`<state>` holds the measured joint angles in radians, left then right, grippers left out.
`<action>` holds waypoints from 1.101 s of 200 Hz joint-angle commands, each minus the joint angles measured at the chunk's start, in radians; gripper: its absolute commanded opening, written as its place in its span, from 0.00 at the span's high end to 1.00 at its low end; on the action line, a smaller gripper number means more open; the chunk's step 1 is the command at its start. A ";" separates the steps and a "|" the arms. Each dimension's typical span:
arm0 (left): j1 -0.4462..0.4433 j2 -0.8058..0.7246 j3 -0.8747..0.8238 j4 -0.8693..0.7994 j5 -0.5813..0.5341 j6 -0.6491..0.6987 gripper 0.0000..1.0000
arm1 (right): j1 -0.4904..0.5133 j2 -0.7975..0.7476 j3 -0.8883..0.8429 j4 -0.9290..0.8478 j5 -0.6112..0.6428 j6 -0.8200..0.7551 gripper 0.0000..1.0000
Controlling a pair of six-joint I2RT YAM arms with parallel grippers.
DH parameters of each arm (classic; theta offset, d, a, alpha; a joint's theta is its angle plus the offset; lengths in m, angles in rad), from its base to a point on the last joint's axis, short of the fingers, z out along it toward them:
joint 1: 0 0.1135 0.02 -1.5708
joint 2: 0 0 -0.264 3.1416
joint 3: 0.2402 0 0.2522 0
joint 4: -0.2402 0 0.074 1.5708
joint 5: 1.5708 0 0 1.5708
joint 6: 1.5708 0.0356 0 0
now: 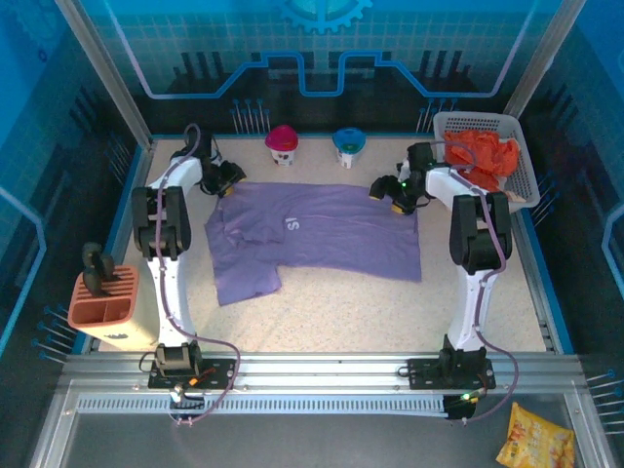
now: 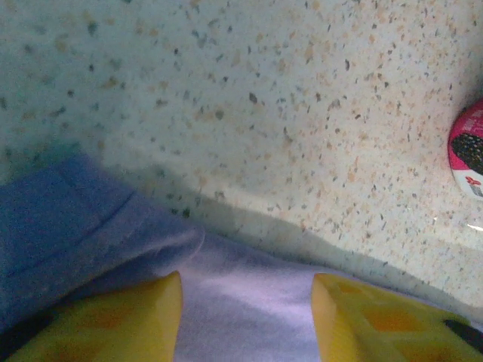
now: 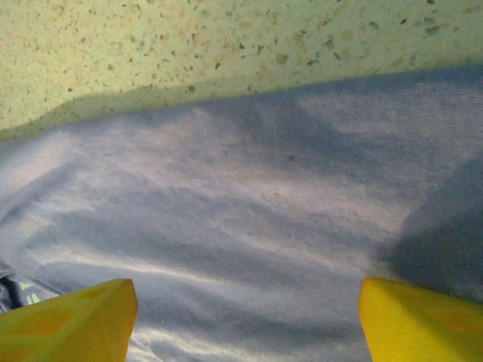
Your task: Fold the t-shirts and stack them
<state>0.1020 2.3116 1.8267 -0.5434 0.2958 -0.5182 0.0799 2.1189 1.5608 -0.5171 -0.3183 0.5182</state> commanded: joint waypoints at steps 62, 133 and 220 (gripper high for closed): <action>0.003 -0.684 -0.657 -0.052 0.025 0.025 0.43 | -0.009 -0.516 -0.362 -0.118 0.063 0.000 0.19; -0.102 -1.097 -1.009 -0.130 -0.104 -0.079 0.46 | -0.027 -0.787 -0.741 -0.137 0.165 0.042 0.25; -0.163 -1.209 -1.190 -0.200 -0.223 -0.147 0.47 | -0.075 -0.679 -0.854 -0.022 0.107 0.062 0.35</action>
<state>-0.0467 1.1149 0.6357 -0.7013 0.1238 -0.6338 0.0181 1.4117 0.7273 -0.5831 -0.1764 0.5617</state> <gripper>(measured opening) 0.531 0.656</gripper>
